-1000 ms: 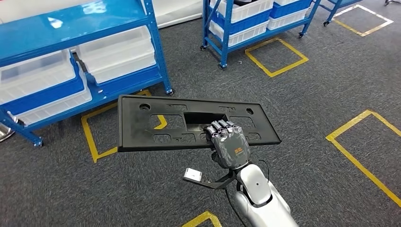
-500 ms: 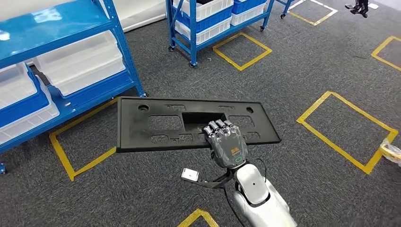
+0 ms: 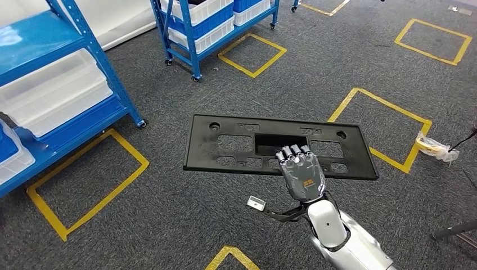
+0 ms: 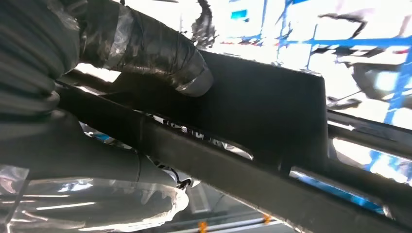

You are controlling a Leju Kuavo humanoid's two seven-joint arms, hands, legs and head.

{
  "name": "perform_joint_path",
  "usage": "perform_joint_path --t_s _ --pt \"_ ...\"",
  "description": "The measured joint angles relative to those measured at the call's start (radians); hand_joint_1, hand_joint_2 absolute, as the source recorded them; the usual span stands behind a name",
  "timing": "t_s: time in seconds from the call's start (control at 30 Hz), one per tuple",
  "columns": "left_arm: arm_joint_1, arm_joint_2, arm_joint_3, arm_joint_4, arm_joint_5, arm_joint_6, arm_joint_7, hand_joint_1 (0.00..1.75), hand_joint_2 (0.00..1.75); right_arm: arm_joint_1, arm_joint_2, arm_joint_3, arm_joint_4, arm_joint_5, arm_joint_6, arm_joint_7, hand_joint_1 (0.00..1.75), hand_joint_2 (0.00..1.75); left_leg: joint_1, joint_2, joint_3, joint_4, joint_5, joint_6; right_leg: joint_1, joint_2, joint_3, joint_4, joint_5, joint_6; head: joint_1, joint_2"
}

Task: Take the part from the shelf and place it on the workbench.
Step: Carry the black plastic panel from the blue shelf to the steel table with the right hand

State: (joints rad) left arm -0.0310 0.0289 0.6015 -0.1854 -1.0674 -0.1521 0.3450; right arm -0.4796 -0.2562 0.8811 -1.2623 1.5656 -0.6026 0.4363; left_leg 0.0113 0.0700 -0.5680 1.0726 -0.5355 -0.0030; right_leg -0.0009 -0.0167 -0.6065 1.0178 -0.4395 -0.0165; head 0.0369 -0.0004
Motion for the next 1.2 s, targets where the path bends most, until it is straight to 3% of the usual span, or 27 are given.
perform_joint_path --t_s 0.03,0.1,0.13,0.17,0.23,0.3,0.37,0.4,0.43,0.5,0.57,0.6,0.63,0.67,0.7,0.77,0.83,0.87,0.93,0.97,1.03,1.07,1.13,1.17,1.2 --pt "0.001 -0.001 0.003 0.000 -0.001 0.001 -0.001 0.00 1.75 -0.021 -0.005 0.029 0.003 0.000 0.008 0.014 1.75 1.75 0.003 -0.032 -0.024 0.054 -0.032 -0.004 -0.002 0.011 -0.001 -0.002 0.003 -0.004 0.000 0.000" --pt "0.004 -0.001 0.012 0.000 -0.001 0.002 -0.004 0.00 1.75 -0.053 -0.008 0.076 0.013 0.000 0.022 0.021 1.75 1.75 0.003 -0.059 -0.083 0.181 -0.086 -0.009 -0.003 0.036 -0.004 0.000 0.005 -0.007 -0.001 0.000" --pt "0.005 -0.001 0.015 0.000 -0.001 0.002 -0.007 0.00 1.75 -0.062 -0.007 0.093 0.020 0.000 0.027 0.021 1.75 1.75 0.003 -0.062 -0.102 0.218 -0.091 -0.011 -0.003 0.048 -0.004 0.002 0.005 -0.007 -0.001 0.000" --pt "0.005 -0.001 0.019 0.000 0.000 0.001 -0.011 0.00 1.75 -0.072 -0.005 0.107 0.029 0.000 0.033 0.020 1.75 1.75 0.004 -0.063 -0.104 0.218 -0.076 -0.012 -0.003 0.060 -0.005 0.004 0.005 -0.007 -0.001 0.000" --pt "0.006 0.002 0.026 0.000 0.005 -0.001 -0.021 0.00 1.75 -0.094 0.011 0.126 0.050 0.000 0.051 0.022 1.75 1.75 0.007 -0.078 -0.063 0.116 -0.005 -0.011 -0.004 0.085 -0.006 0.012 0.003 -0.005 -0.001 0.000" --pt "0.006 0.007 0.035 0.000 0.009 -0.006 -0.028 0.00 1.75 -0.124 0.039 0.140 0.071 0.000 0.069 0.026 1.75 1.75 0.011 -0.120 -0.016 0.004 0.041 -0.007 -0.003 0.109 -0.014 0.021 0.002 0.003 0.000 0.000" --pt "0.003 0.012 0.041 0.000 0.009 -0.013 -0.032 0.00 1.75 -0.151 0.064 0.154 0.090 0.000 0.081 0.033 1.75 1.75 0.009 -0.140 -0.002 -0.033 0.044 0.001 -0.005 0.130 -0.024 0.025 0.007 0.016 0.000 0.000" --pt "0.000 0.015 0.043 -0.001 0.008 -0.016 -0.033 0.00 1.75 -0.162 0.075 0.161 0.100 0.000 0.084 0.036 1.75 1.75 0.009 -0.131 -0.001 -0.037 0.047 0.006 -0.007 0.140 -0.028 0.023 0.011 0.022 0.000 0.000" --pt "-0.003 0.017 0.044 -0.001 0.005 -0.019 -0.033 0.00 1.75 -0.172 0.082 0.169 0.112 0.000 0.085 0.039 1.75 1.75 0.010 -0.121 0.001 -0.041 0.051 0.014 -0.007 0.138 -0.031 0.024 0.012 0.028 0.000 0.000" --pt "-0.003 0.019 0.046 -0.001 -0.002 -0.021 -0.032 0.00 1.75 -0.191 0.093 0.181 0.135 0.000 0.086 0.039 1.75 1.75 0.011 -0.097 0.003 -0.050 0.059 0.031 -0.004 0.094 -0.051 0.063 -0.015 0.035 0.003 0.000" --pt "0.002 0.019 0.047 -0.002 -0.009 -0.019 -0.032 0.00 1.75 -0.204 0.098 0.188 0.150 0.000 0.086 0.034 1.75 1.75 0.008 -0.073 0.003 -0.053 0.062 0.042 -0.004 0.040 -0.104 0.179 -0.076 0.038 0.007 0.000" --pt "0.004 0.019 0.048 -0.002 -0.012 -0.017 -0.033 0.00 1.75 -0.207 0.099 0.190 0.156 0.000 0.087 0.029 1.75 1.75 0.006 -0.061 0.003 -0.053 0.062 0.044 -0.006 0.031 -0.136 0.245 -0.102 0.041 0.007 0.000" --pt "0.006 0.019 0.049 -0.002 -0.014 -0.015 -0.034 0.00 1.75 -0.208 0.099 0.192 0.161 0.000 0.087 0.023 1.75 1.75 0.005 -0.049 0.003 -0.053 0.061 0.044 -0.009 0.027 -0.157 0.291 -0.114 0.043 0.007 0.000" --pt "0.007 0.019 0.051 -0.002 -0.015 -0.014 -0.035 0.00 1.75 -0.208 0.099 0.192 0.165 0.000 0.087 0.018 1.75 1.75 0.005 -0.038 0.004 -0.052 0.060 0.044 -0.010 0.024 -0.161 0.299 -0.107 0.044 0.007 0.000" --pt "0.006 0.019 0.052 -0.002 -0.016 -0.014 -0.035 0.00 1.75 -0.209 0.098 0.193 0.170 0.000 0.087 0.015 1.75 1.75 0.005 -0.027 0.005 -0.052 0.058 0.043 -0.011 0.019 -0.145 0.268 -0.083 0.044 0.007 0.000" --pt "0.006 0.019 0.053 -0.002 -0.017 -0.014 -0.036 0.00 1.75 -0.212 0.097 0.193 0.176 0.000 0.087 0.012 1.75 1.75 0.003 -0.006 0.010 -0.052 0.053 0.037 -0.007 -0.014 -0.070 0.128 -0.022 0.036 0.007 0.000" --pt "0.006 0.019 0.054 -0.002 -0.020 -0.014 -0.038 0.00 1.75 -0.219 0.098 0.193 0.180 0.000 0.088 0.012 1.75 1.75 0.000 0.013 0.014 -0.051 0.048 0.028 0.005 -0.042 -0.022 0.029 0.005 0.025 0.006 0.000" --pt "0.005 0.019 0.054 -0.002 -0.021 -0.013 -0.040 0.00 1.75 -0.223 0.099 0.193 0.181 0.000 0.088 0.009 1.75 1.75 -0.002 0.023 0.015 -0.052 0.046 0.023 0.010 -0.044 -0.018 0.016 0.004 0.021 0.006 0.000" --pt "0.003 0.018 0.056 -0.002 -0.024 -0.011 -0.046 0.00 1.75 -0.229 0.099 0.191 0.183 0.000 0.091 -0.004 1.75 1.75 -0.001 0.042 0.020 -0.054 0.041 0.012 0.010 -0.018 -0.019 0.009 0.010 0.011 0.006 0.000" --pt "0.002 0.018 0.057 -0.002 -0.024 -0.010 -0.049 0.00 1.75 -0.232 0.099 0.190 0.185 0.000 0.092 -0.013 1.75 1.75 0.001 0.037 0.020 -0.049 0.033 0.007 0.008 -0.007 -0.016 0.002 0.013 0.006 0.006 0.000" --pt "0.002 0.017 0.061 -0.002 -0.025 -0.008 -0.051 0.00 1.75 -0.238 0.103 0.188 0.186 0.000 0.093 -0.027 1.75 1.75 0.005 -0.006 -0.005 0.012 -0.009 0.000 0.001 0.012 -0.009 -0.010 0.020 -0.005 0.005 0.000" --pt "0.003 0.017 0.063 -0.002 -0.025 -0.008 -0.050 0.00 1.75 -0.241 0.106 0.187 0.187 0.000 0.094 -0.032 1.75 1.75 0.007 -0.033 -0.032 0.072 -0.040 -0.003 0.002 0.023 -0.009 -0.011 0.022 -0.008 0.005 0.000" --pt "0.005 0.016 0.067 -0.002 -0.024 -0.009 -0.046 0.00 1.75 -0.241 0.115 0.187 0.190 0.000 0.093 -0.040 1.75 1.75 0.008 -0.059 -0.093 0.193 -0.086 -0.008 0.002 0.047 -0.011 -0.009 0.022 -0.011 0.004 0.000" --pt "0.006 0.016 0.069 -0.002 -0.023 -0.010 -0.043 0.00 1.75 -0.240 0.118 0.187 0.191 0.000 0.093 -0.042 1.75 1.75 0.008 -0.063 -0.107 0.216 -0.083 -0.009 0.002 0.060 -0.011 -0.007 0.022 -0.011 0.004 0.000" --pt "0.006 0.016 0.071 -0.002 -0.023 -0.012 -0.039 0.00 1.75 -0.239 0.120 0.187 0.193 0.000 0.092 -0.043 1.75 1.75 0.009 -0.065 -0.103 0.199 -0.059 -0.010 0.002 0.072 -0.012 -0.003 0.021 -0.010 0.004 0.000"
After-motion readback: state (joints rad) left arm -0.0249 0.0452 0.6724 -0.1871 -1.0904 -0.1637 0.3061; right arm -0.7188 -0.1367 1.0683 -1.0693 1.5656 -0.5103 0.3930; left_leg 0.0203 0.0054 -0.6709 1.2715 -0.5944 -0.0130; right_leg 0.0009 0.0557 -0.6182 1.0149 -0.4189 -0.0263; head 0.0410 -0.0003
